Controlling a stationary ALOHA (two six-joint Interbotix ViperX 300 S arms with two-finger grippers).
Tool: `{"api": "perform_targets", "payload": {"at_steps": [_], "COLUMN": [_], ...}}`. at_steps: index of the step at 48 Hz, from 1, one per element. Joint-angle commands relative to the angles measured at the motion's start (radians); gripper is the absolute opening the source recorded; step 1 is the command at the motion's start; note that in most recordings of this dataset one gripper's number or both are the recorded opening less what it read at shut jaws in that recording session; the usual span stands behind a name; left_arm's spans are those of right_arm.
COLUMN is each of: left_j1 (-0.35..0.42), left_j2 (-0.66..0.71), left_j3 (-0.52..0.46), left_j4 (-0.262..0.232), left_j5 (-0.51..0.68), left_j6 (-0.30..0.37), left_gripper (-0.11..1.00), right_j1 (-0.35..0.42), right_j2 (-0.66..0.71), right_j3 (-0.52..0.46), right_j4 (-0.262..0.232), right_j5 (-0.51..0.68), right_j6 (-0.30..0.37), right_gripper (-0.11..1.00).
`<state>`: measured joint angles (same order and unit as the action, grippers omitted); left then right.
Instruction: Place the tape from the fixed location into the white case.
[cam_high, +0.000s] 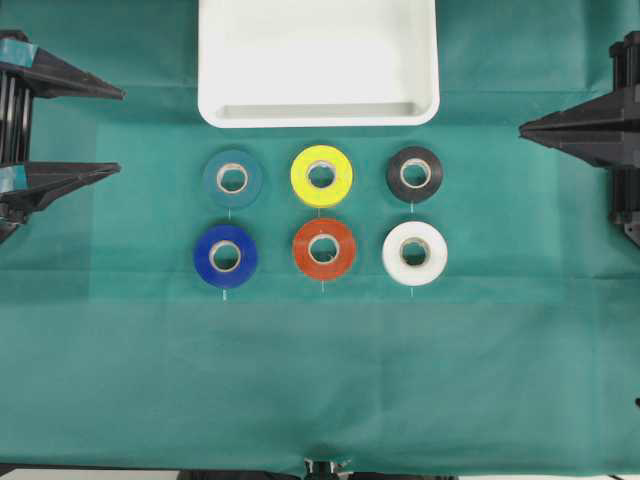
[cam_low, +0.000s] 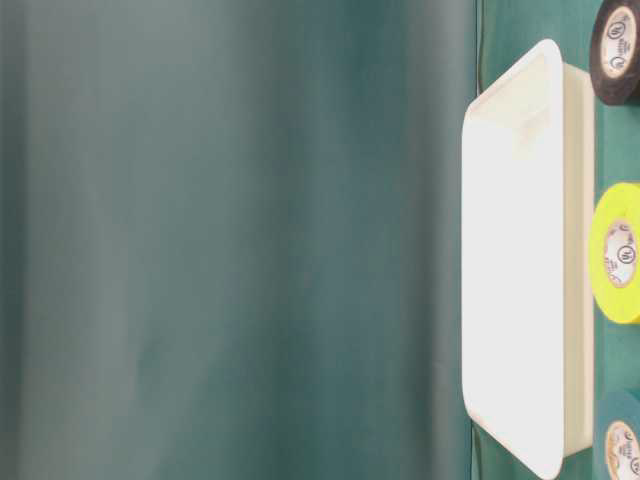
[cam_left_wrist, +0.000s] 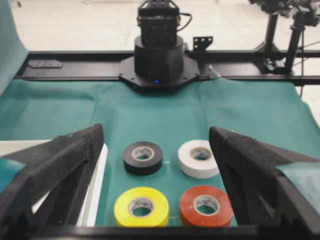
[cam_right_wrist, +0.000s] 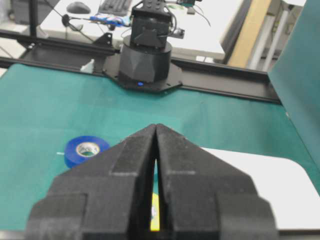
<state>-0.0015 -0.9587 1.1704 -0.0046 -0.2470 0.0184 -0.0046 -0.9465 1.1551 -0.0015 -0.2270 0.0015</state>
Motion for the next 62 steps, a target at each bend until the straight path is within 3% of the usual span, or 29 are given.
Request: {"api": "perform_targets", "payload": {"at_steps": [1, 26, 52, 62], "left_j1": [-0.003, -0.003, -0.163, -0.183], "left_j2": [0.008, 0.008, 0.008, 0.008], "left_j3": [-0.021, -0.028, -0.035, -0.04], "left_j4": [-0.005, -0.005, -0.005, -0.005], "left_j5": [-0.003, -0.002, 0.026, 0.032], "left_j6": [-0.002, -0.002, 0.0, 0.0], "left_gripper": [0.99, 0.99, 0.99, 0.99], "right_j1": [-0.003, -0.003, -0.003, -0.003], "right_j2": [0.006, 0.006, 0.006, 0.006], "right_j3": [-0.025, -0.023, -0.025, -0.023], "right_j4": [0.003, 0.003, 0.002, 0.002], "right_j5": [-0.005, 0.0, 0.006, 0.009], "right_j6": [0.002, 0.002, 0.0, 0.0], "right_gripper": [0.01, 0.01, 0.01, 0.01]}}
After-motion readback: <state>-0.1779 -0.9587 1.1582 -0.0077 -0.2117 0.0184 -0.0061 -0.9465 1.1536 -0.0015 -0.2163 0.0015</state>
